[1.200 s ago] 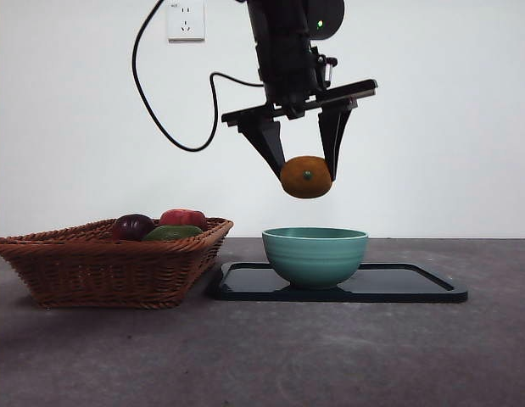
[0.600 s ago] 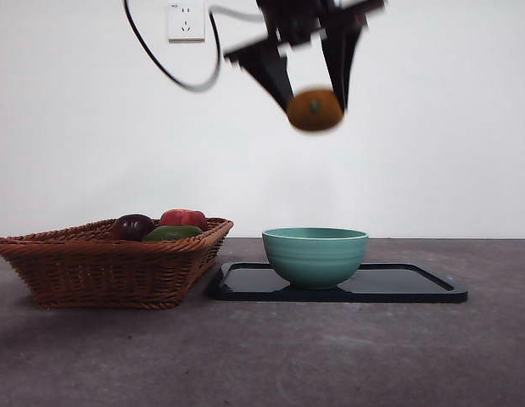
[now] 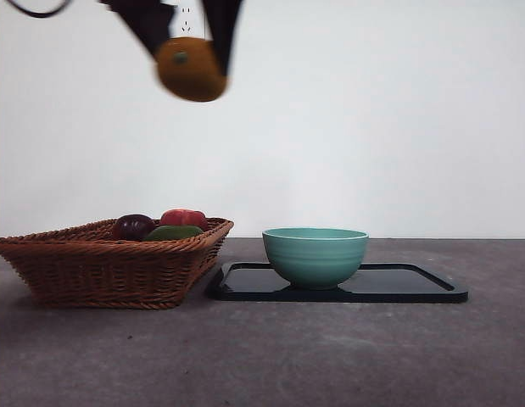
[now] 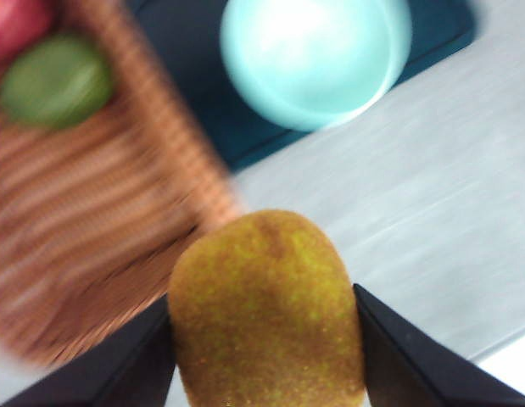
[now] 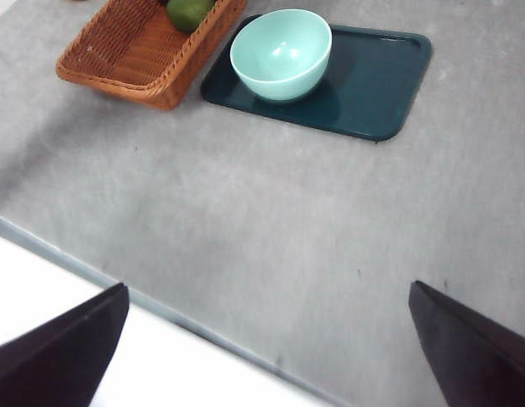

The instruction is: Pick up the wifruite, put it on the bowl, pick up the plate, put it on desk

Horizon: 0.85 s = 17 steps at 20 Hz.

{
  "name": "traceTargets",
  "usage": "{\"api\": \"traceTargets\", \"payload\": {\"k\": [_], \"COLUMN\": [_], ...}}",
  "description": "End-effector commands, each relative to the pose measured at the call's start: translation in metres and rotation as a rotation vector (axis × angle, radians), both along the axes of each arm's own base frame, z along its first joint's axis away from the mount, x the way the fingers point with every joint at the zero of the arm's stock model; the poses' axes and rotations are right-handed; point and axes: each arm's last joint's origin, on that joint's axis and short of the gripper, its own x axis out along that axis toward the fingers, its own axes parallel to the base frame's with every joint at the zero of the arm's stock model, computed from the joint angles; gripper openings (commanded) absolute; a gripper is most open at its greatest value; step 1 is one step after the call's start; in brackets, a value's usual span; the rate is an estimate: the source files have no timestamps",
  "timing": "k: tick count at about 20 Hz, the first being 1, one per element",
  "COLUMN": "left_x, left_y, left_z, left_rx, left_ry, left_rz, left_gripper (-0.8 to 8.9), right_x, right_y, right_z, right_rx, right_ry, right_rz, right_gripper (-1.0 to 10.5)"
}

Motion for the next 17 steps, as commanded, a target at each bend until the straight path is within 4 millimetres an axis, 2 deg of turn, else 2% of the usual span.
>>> {"api": "traceTargets", "payload": {"k": [1,3,8,12,17], "left_x": [-0.012,-0.02,-0.032,-0.016,0.021], "left_y": [0.019,0.037,0.075,0.083,0.074], "left_z": [-0.005,-0.009,-0.026,-0.056,-0.095], "left_rx": [0.101,0.114,-0.046,-0.046,-0.052], "left_ry": [0.029,0.033,-0.115,-0.108,-0.135], "left_rz": [0.055,0.099,0.273,0.346,0.353], "left_gripper": [2.16,2.16,2.16,2.16,2.16], "right_x": [0.0,0.001,0.001,0.001,0.001], "right_y": [0.0,0.0,0.0,0.0,0.0], "right_z": [0.005,0.006,0.007,0.007,0.006], "right_rx": [0.019,0.024,0.026,0.027,0.027], "right_ry": [-0.046,-0.056,-0.06,-0.058,-0.057], "right_rz": [0.006,0.007,0.007,0.01,0.01], "right_gripper": [5.6,5.6,5.6,5.6,5.6]}}
